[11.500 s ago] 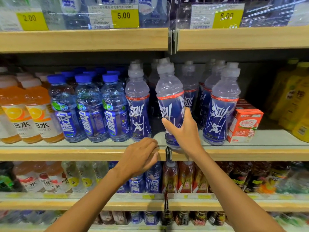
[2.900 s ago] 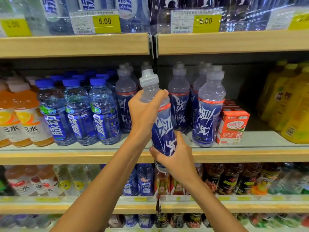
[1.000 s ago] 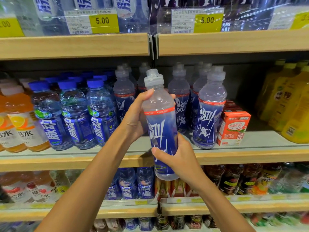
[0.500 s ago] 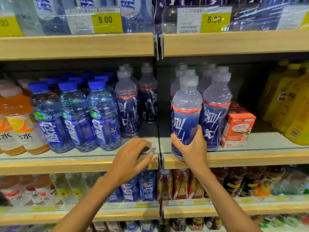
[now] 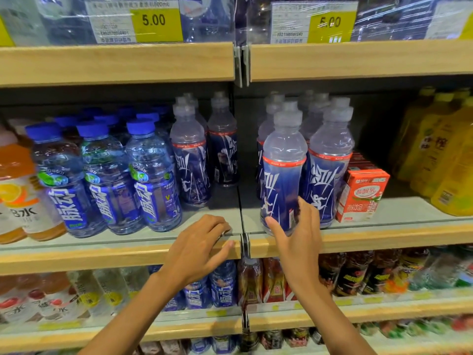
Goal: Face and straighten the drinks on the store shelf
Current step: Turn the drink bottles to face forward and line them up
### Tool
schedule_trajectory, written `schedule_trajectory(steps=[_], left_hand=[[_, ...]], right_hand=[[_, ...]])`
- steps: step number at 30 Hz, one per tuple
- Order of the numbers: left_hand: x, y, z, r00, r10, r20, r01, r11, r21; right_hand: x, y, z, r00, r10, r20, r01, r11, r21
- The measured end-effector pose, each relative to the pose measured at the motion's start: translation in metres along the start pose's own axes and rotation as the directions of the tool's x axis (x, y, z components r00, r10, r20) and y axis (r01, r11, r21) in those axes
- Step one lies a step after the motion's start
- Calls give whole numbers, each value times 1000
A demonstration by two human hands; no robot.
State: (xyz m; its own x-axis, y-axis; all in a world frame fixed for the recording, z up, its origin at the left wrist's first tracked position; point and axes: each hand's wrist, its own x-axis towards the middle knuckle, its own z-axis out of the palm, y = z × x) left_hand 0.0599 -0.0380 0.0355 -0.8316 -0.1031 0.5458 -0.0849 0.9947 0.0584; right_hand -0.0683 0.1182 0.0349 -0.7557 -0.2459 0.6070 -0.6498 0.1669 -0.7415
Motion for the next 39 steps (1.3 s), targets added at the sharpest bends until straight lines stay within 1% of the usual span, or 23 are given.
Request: schedule_trajectory(steps=[4,9,13,17,20,23,25,27,29,31,34,36,37,39], left_hand=[[-1,1,-1,1000,-13,12,13,1000,-26],[-3,0,-3,1000,-27,9,28,998,-55],[-6,0,-5,1000,-2,3,2,999,-37],[-15,-6,-9,1000,19,-12,-20,1000,-1],[-21,-11,-12,998,49,-35,-47,998,44],[-24,-17,-12,995,92,-49,-87,992,86],[-24,-21,-12,990,138,-42,-132,985,111],[-22,-24,-12,982,190,-17,-185,970,160],[-18,-27,-13,973,230,24,-230,953,195],[-14,-29,-15,966,253,50,-258,943,212],[-12,-31,-15,964,257,61,-264,936,232],[-13,-33,-13,966,250,61,-257,936,239],[-13,-33,-12,967,246,60,-253,937,241],[-14,-35,-11,970,239,51,-244,938,245]], right_hand=[[3,-2,9,999,41,-15,-42,995,-87],[1,-6,15,999,15,-44,-22,986,-164],[3,-8,17,999,8,-47,-18,977,-215],[4,-10,18,999,28,-20,-32,969,-246],[2,-13,11,999,19,-39,-28,974,-224],[-8,-21,5,989,-74,-124,58,990,-127],[-13,-30,9,987,-146,-70,141,988,-70],[-12,-39,22,978,-201,53,201,979,-7],[-2,-48,39,960,-227,161,223,974,43],[15,-52,60,954,-192,230,183,981,60],[45,-47,90,961,-33,273,28,999,23],[61,-41,109,960,26,278,-31,999,13],[68,-38,117,955,56,290,-58,998,-1],[82,-35,132,930,162,331,-158,987,-38]])
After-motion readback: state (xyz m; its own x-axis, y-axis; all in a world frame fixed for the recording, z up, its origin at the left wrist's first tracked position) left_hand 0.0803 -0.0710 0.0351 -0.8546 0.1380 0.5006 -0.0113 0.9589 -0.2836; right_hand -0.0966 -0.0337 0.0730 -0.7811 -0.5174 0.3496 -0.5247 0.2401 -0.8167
